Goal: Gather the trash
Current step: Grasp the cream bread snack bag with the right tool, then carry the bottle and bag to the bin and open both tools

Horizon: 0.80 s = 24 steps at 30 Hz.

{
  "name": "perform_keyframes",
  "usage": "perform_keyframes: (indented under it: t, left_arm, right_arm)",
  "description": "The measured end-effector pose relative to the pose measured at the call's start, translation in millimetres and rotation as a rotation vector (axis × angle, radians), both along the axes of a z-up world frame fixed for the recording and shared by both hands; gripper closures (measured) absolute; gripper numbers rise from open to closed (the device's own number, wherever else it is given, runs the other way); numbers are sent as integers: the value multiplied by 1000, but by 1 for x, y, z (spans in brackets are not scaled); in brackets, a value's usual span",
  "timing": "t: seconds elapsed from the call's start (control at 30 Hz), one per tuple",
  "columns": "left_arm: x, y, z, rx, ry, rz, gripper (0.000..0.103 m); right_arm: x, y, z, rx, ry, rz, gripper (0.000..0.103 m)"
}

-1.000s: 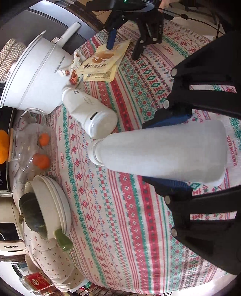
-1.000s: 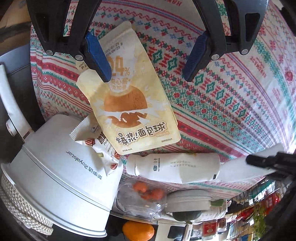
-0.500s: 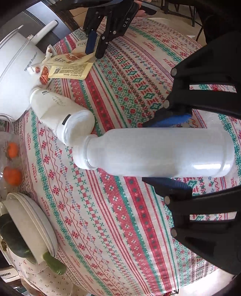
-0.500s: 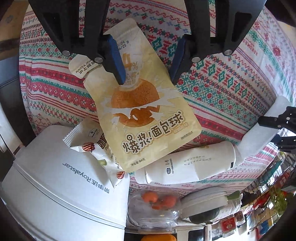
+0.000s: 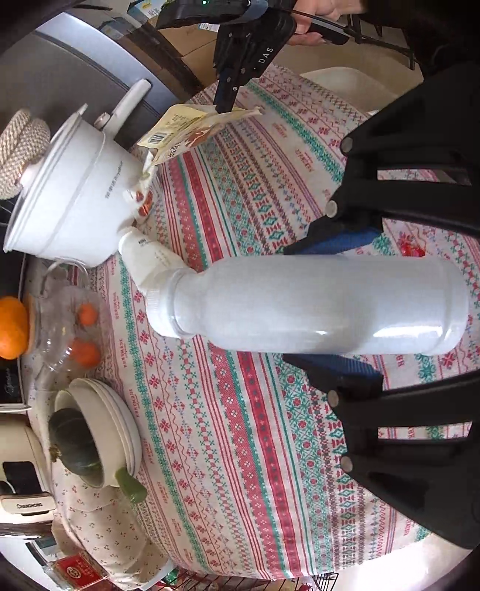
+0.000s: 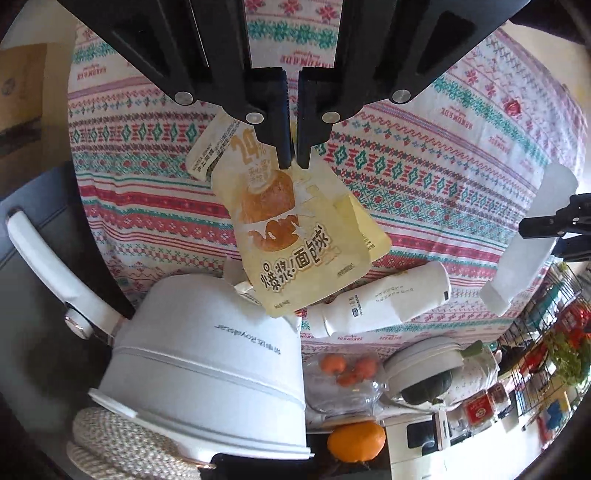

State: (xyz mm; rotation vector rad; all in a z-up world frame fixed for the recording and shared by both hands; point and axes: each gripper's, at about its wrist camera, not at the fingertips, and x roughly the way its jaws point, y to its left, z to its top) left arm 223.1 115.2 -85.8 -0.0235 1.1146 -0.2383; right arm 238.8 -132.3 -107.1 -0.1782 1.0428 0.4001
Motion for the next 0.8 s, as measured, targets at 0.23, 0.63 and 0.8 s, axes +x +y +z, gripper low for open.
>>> perform_keyframes:
  t: [0.23,0.63,0.8]
  left_arm:
    - [-50,-30,44,-37,-76,-58,53]
    - [-136,-110,56,-221,-96,-141,53]
    - [-154,-143,37,-260,-71,-178,53]
  right_arm:
    - [-49,-45,46,74,-13,-69,99]
    - [-134,-113,68,133,-33,-166,101]
    - [-163,-139,58,160,-18,-194,101]
